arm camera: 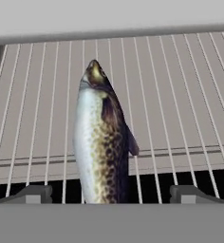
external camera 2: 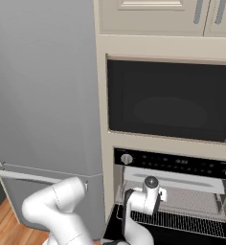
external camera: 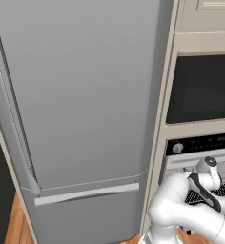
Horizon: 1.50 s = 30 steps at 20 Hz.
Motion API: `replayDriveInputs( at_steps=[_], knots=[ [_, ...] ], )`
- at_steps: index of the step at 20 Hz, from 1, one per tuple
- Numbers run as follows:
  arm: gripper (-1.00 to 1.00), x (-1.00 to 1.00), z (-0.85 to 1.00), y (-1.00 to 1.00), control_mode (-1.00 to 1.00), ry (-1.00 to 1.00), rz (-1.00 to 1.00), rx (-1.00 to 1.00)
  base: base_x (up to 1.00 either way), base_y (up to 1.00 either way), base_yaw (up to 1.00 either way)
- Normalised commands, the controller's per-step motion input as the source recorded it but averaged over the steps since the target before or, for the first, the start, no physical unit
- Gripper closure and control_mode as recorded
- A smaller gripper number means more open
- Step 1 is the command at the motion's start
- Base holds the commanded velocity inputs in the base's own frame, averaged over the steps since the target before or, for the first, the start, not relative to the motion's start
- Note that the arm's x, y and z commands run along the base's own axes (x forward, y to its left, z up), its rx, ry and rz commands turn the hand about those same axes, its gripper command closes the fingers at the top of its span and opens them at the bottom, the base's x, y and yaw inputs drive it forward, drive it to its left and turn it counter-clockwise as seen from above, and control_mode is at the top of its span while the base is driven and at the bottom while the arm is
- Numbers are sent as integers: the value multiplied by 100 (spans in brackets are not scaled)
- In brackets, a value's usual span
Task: Take the fish from the oven and place it on the plate on the counter.
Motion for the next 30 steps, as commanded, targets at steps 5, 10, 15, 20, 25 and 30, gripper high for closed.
replayDriveInputs(
  at_steps=[5, 10, 15, 20, 25, 30],
  knots=[
    [-100, 0, -35, -1, -100, 6, 0, 0, 0, 0, 0],
    [100, 0, -14, -6, -100, 6, -1, 0, 0, 0, 0],
    [100, -9, -9, 0, -100, 5, 0, 0, 0, 0, 0],
    [100, -15, -7, -6, -100, 7, 0, 0, 0, 0, 0],
    [100, -18, -5, -7, -100, 3, 0, 0, 0, 0, 0],
    [100, -31, 14, -21, -100, -5, 0, 8, 0, 0, 0]
  ],
)
